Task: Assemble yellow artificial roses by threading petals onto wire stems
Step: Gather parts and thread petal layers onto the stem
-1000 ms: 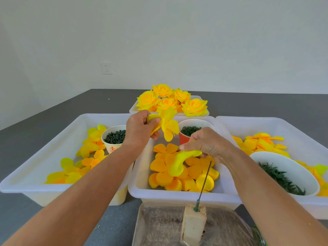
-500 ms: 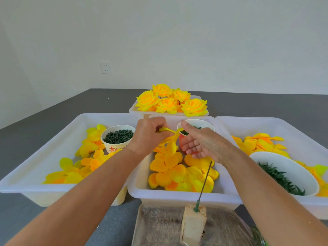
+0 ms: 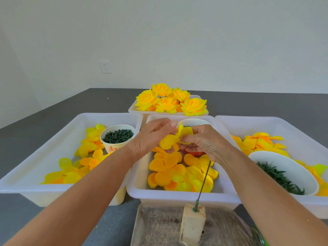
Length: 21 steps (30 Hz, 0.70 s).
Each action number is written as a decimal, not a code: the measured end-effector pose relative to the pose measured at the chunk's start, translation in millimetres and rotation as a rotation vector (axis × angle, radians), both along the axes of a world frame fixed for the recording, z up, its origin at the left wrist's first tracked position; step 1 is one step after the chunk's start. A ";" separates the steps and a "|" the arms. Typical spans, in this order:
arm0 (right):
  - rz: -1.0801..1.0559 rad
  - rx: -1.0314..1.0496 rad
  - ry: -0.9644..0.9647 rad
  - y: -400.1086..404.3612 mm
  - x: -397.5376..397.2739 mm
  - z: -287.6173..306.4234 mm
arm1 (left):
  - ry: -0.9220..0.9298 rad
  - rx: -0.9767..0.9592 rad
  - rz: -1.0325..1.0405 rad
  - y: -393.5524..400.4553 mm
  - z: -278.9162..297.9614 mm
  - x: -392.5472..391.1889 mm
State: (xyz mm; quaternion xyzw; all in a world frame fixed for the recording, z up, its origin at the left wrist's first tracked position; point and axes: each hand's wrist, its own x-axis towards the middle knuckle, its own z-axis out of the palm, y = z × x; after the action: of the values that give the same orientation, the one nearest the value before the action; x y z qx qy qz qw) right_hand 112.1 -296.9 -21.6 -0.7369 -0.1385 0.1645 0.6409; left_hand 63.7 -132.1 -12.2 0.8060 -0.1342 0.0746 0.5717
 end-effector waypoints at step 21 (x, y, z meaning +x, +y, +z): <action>-0.190 0.281 -0.016 -3.3 1.3 8.9 | -0.258 0.109 0.481 16.5 -10.3 22.3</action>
State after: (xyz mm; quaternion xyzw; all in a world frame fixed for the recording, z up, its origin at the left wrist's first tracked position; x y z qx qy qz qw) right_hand 113.4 -300.1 -12.8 -0.6510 -0.0950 0.0762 0.7493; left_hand 86.0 -115.6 -22.5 0.8282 -0.0145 0.3027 0.4714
